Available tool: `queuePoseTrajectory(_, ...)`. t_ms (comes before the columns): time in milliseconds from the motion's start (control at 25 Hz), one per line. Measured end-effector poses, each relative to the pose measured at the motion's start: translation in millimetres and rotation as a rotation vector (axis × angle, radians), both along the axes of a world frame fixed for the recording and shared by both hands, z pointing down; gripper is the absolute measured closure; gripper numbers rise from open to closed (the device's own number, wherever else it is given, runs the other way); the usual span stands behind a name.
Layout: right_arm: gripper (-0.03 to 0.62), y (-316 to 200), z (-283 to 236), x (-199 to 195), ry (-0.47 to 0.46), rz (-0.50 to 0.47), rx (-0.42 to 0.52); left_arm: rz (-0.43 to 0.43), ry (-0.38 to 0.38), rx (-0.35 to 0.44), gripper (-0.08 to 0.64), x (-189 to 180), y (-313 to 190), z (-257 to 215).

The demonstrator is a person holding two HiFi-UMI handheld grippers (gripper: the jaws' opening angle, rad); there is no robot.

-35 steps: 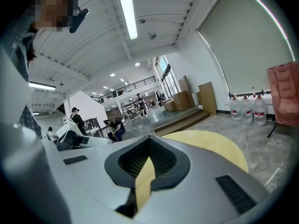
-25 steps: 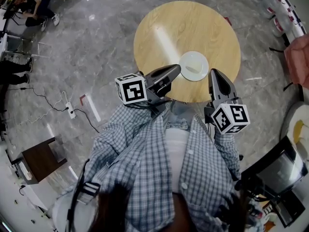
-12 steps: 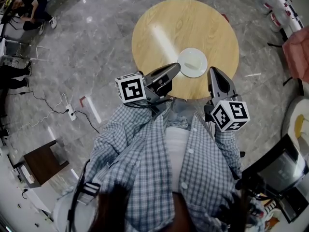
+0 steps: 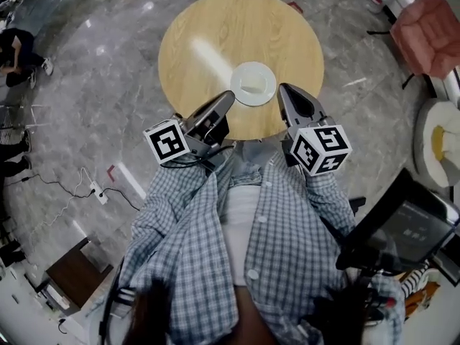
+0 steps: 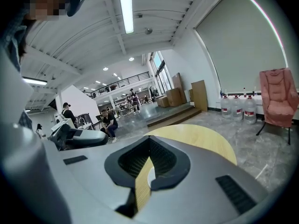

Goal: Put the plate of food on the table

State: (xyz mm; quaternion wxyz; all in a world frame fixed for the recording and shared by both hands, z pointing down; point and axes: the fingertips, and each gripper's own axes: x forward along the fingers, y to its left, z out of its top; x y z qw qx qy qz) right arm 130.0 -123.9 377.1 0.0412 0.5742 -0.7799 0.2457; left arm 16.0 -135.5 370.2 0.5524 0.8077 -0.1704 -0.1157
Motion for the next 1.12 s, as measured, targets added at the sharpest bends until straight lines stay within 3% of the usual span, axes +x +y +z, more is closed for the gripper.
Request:
queuePoseTrajectory(400,0.586,-6.1,3.8,-0.2,0.006,-0.028,-0.011,-0.017,-0.032,0.005,0.552,-0.5,-1.3,3.3)
queuePoseTrajectory(680,0.586,-43.0,12.4,35.5,0.005,-0.089,-0.012,-0.065,-0.048,0.005,0.552,36.4,-31.8,9.5)
queuePoseTrajectory(1120,0.584,-57.1,23.6,25.4,0.002,-0.162,-0.033,-0.117,-0.068,-0.007,0.552,31.6,-35.0,15.9)
